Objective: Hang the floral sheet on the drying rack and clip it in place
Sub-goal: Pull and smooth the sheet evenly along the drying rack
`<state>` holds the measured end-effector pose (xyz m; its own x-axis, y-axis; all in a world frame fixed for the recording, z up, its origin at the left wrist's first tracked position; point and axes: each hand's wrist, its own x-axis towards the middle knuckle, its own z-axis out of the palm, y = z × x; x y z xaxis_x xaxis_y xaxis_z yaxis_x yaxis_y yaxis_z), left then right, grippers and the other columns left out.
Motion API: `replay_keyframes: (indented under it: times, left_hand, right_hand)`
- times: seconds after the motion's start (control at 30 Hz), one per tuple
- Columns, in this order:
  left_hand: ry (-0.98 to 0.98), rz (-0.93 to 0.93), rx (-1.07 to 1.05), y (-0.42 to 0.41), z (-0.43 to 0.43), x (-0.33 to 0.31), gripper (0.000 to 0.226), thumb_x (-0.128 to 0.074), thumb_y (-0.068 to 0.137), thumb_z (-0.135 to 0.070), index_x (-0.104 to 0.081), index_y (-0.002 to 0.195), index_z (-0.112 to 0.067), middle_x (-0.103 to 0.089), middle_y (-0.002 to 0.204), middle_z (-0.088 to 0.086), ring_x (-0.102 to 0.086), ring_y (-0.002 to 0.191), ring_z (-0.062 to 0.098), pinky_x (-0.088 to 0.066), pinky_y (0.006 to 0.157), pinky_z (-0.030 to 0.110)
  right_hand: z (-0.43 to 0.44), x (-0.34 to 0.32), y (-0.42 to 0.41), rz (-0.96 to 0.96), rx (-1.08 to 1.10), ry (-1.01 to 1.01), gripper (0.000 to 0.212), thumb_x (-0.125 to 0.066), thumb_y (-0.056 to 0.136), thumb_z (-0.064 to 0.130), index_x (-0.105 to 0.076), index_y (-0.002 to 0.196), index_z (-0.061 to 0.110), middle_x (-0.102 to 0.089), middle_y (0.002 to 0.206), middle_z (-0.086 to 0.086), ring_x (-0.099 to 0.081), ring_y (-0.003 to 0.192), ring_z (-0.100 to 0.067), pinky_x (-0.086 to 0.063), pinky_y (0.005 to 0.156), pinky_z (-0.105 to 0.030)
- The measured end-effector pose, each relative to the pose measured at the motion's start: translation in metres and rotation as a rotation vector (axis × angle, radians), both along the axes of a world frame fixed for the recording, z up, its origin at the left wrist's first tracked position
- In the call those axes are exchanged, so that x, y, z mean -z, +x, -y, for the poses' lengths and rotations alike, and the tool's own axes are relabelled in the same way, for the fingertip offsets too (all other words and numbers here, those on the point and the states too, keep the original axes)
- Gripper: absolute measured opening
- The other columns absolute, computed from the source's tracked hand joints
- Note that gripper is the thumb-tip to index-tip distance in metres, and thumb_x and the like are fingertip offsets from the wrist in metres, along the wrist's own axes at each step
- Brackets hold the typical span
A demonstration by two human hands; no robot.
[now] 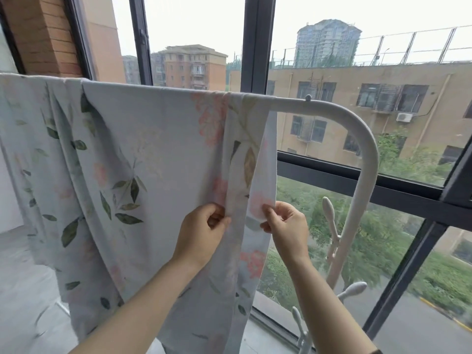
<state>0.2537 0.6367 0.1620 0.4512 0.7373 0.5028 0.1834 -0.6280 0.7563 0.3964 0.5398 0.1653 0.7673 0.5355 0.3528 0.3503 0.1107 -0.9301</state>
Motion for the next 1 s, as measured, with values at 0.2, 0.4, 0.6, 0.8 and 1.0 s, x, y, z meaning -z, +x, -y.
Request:
replay_keyframes:
  times: [0.2,0.4,0.6,0.8,1.0]
  left_hand:
    - [-0.031,-0.028,-0.018,0.003,-0.002,0.018,0.012,-0.067,0.086,-0.014,-0.061,0.075,-0.016,-0.064,0.070,-0.004,-0.060,0.066,0.010,-0.045,0.062,0.024]
    - [0.048,0.134,-0.057,-0.001,0.001,-0.002,0.008,-0.067,0.087,-0.016,-0.066,0.081,-0.011,-0.069,0.074,-0.002,-0.062,0.068,0.011,-0.049,0.064,0.023]
    - [-0.026,0.041,-0.059,0.007,0.009,0.017,0.006,-0.068,0.086,-0.019,-0.065,0.084,-0.015,-0.068,0.080,-0.005,-0.063,0.073,0.008,-0.052,0.072,0.027]
    - [-0.134,-0.144,-0.075,0.000,0.016,0.050,0.018,-0.074,0.080,-0.025,-0.064,0.093,-0.017,-0.066,0.092,-0.004,-0.063,0.083,0.010,-0.052,0.077,0.025]
    - [-0.132,-0.169,-0.101,-0.017,0.033,0.068,0.009,-0.069,0.085,-0.019,-0.064,0.091,-0.017,-0.066,0.089,-0.004,-0.062,0.079,0.009,-0.047,0.070,0.017]
  right_hand:
    - [-0.002,-0.003,0.007,0.066,0.036,0.019,0.024,-0.065,0.088,0.012,-0.071,0.065,0.010,-0.068,0.055,-0.002,-0.065,0.052,-0.017,-0.055,0.061,-0.037]
    - [-0.003,0.022,0.009,0.020,0.130,-0.053,0.028,-0.065,0.089,0.017,-0.071,0.062,0.012,-0.069,0.057,0.002,-0.066,0.060,-0.021,-0.049,0.057,-0.027]
    - [-0.006,0.027,0.009,0.012,0.091,-0.070,0.027,-0.063,0.088,0.016,-0.068,0.061,0.011,-0.068,0.060,-0.010,-0.066,0.065,-0.033,-0.052,0.058,-0.038]
    - [0.008,0.047,0.005,-0.068,-0.008,-0.075,0.026,-0.063,0.086,0.009,-0.069,0.065,0.023,-0.068,0.057,0.004,-0.069,0.061,-0.014,-0.059,0.072,-0.043]
    - [0.027,0.062,-0.007,-0.094,-0.034,-0.092,0.014,-0.066,0.087,0.010,-0.069,0.082,0.023,-0.072,0.075,0.002,-0.071,0.072,-0.013,-0.060,0.077,-0.042]
